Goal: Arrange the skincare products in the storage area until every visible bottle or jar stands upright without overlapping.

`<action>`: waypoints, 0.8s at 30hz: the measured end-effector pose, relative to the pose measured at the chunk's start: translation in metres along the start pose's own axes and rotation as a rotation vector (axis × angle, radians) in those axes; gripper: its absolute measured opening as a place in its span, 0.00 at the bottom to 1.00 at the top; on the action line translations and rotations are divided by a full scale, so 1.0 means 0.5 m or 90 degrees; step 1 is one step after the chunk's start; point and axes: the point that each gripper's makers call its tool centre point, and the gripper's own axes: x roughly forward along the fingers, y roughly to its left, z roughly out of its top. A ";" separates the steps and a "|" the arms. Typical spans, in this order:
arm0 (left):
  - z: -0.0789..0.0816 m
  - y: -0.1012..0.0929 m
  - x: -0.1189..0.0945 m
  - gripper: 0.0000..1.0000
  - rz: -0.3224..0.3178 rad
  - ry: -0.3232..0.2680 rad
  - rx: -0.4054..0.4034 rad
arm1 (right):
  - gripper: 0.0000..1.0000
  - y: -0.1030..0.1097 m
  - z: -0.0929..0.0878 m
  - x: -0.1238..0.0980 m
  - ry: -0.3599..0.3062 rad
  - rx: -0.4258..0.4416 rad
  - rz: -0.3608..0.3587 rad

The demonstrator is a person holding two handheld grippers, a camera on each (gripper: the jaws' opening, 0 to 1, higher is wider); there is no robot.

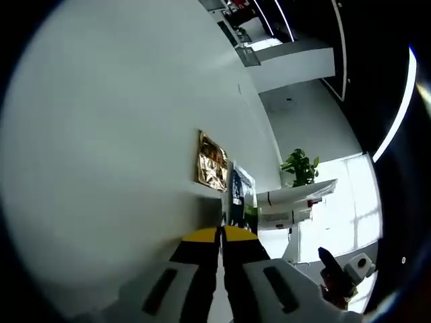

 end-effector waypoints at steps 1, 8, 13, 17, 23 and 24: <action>0.001 0.004 0.001 0.00 0.006 -0.002 -0.005 | 0.96 0.001 0.000 0.001 0.000 0.000 0.001; 0.002 0.009 0.007 0.00 0.013 -0.001 -0.006 | 0.96 0.003 -0.004 0.002 0.005 0.002 0.005; -0.004 0.016 0.006 0.01 0.027 0.011 0.009 | 0.95 -0.001 -0.001 -0.001 0.002 0.006 0.002; -0.004 0.011 0.003 0.03 0.024 0.007 0.010 | 0.95 -0.001 -0.003 0.000 0.001 0.008 0.001; -0.004 -0.006 -0.003 0.14 0.029 0.008 0.044 | 0.95 0.010 -0.002 0.004 0.001 0.007 0.007; -0.005 -0.007 -0.005 0.15 0.034 0.010 0.056 | 0.95 0.011 -0.001 0.004 0.000 0.006 0.008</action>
